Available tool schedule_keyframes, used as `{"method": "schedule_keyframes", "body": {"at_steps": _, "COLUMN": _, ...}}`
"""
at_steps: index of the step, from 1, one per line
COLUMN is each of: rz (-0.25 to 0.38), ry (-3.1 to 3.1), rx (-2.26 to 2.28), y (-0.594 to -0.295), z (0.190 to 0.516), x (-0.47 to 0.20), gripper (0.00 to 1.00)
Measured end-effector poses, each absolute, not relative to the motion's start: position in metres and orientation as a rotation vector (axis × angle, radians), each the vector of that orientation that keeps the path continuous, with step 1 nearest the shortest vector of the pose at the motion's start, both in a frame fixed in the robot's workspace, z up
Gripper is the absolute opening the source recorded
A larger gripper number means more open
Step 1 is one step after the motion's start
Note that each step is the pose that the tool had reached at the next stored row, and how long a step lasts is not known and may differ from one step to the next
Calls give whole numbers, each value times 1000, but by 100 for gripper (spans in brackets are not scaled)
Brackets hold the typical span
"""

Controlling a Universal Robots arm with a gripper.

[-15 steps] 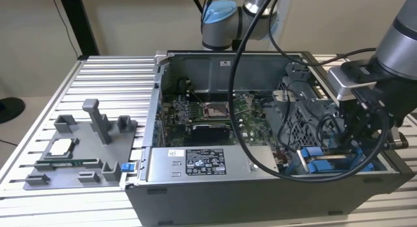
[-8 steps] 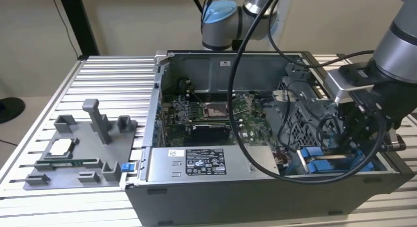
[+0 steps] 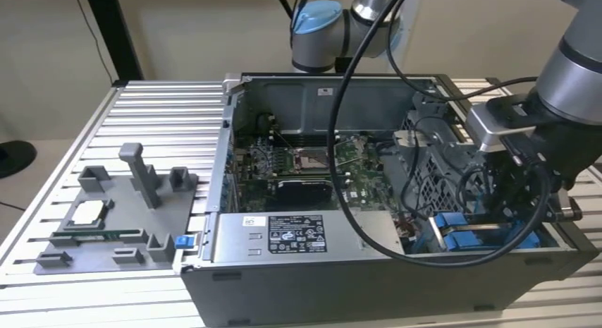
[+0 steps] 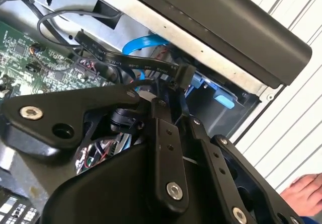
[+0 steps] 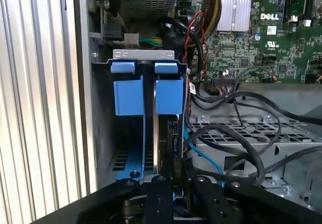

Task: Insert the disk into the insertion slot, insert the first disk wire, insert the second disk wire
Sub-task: 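Insert the first disk wire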

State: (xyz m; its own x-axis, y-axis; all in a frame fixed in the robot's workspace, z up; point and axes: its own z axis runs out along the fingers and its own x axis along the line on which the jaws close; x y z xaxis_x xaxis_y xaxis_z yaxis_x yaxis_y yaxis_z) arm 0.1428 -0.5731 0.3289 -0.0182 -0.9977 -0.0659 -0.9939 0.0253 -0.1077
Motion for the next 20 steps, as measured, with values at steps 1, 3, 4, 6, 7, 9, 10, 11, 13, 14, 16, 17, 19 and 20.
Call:
{"method": "schedule_keyframes", "body": {"at_steps": 1, "rz": -45, "ry": 2157, "rx": -2110, "y": -573, "z": 331, "x": 143, "gripper": 100}}
{"method": "schedule_keyframes", "body": {"at_steps": 3, "rz": -45, "ry": 2157, "rx": -2110, "y": -573, "z": 339, "x": 143, "gripper": 100}}
{"method": "schedule_keyframes", "body": {"at_steps": 4, "rz": -44, "ry": 2157, "rx": -2110, "y": -573, "z": 343, "x": 143, "gripper": 100}}
{"method": "schedule_keyframes", "body": {"at_steps": 6, "rz": -44, "ry": 2157, "rx": -2110, "y": -573, "z": 352, "x": 143, "gripper": 100}}
{"method": "schedule_keyframes", "body": {"at_steps": 7, "rz": -44, "ry": 2157, "rx": -2109, "y": -573, "z": 356, "x": 143, "gripper": 100}}
{"method": "schedule_keyframes", "body": {"at_steps": 9, "rz": -43, "ry": 2158, "rx": -2109, "y": -573, "z": 365, "x": 143, "gripper": 100}}
{"method": "schedule_keyframes", "body": {"at_steps": 10, "rz": -43, "ry": 2159, "rx": -2109, "y": -573, "z": 368, "x": 143, "gripper": 100}}
{"method": "schedule_keyframes", "body": {"at_steps": 11, "rz": -41, "ry": 2159, "rx": -2109, "y": -573, "z": 371, "x": 143, "gripper": 100}}
{"method": "schedule_keyframes", "body": {"at_steps": 13, "rz": -41, "ry": 2159, "rx": -2110, "y": -573, "z": 372, "x": 143, "gripper": 100}}
{"method": "schedule_keyframes", "body": {"at_steps": 14, "rz": -40, "ry": 2160, "rx": -2110, "y": -573, "z": 372, "x": 143, "gripper": 100}}
{"method": "schedule_keyframes", "body": {"at_steps": 16, "rz": -39, "ry": 2161, "rx": -2111, "y": -573, "z": 372, "x": 143, "gripper": 100}}
{"method": "schedule_keyframes", "body": {"at_steps": 17, "rz": -33, "ry": 2164, "rx": -2114, "y": -573, "z": 372, "x": 145, "gripper": 100}}
{"method": "schedule_keyframes", "body": {"at_steps": 19, "rz": -9, "ry": 2176, "rx": -2124, "y": -573, "z": 372, "x": 151, "gripper": 100}}
{"method": "schedule_keyframes", "body": {"at_steps": 20, "rz": 2, "ry": 2182, "rx": -2129, "y": -573, "z": 372, "x": 155, "gripper": 100}}
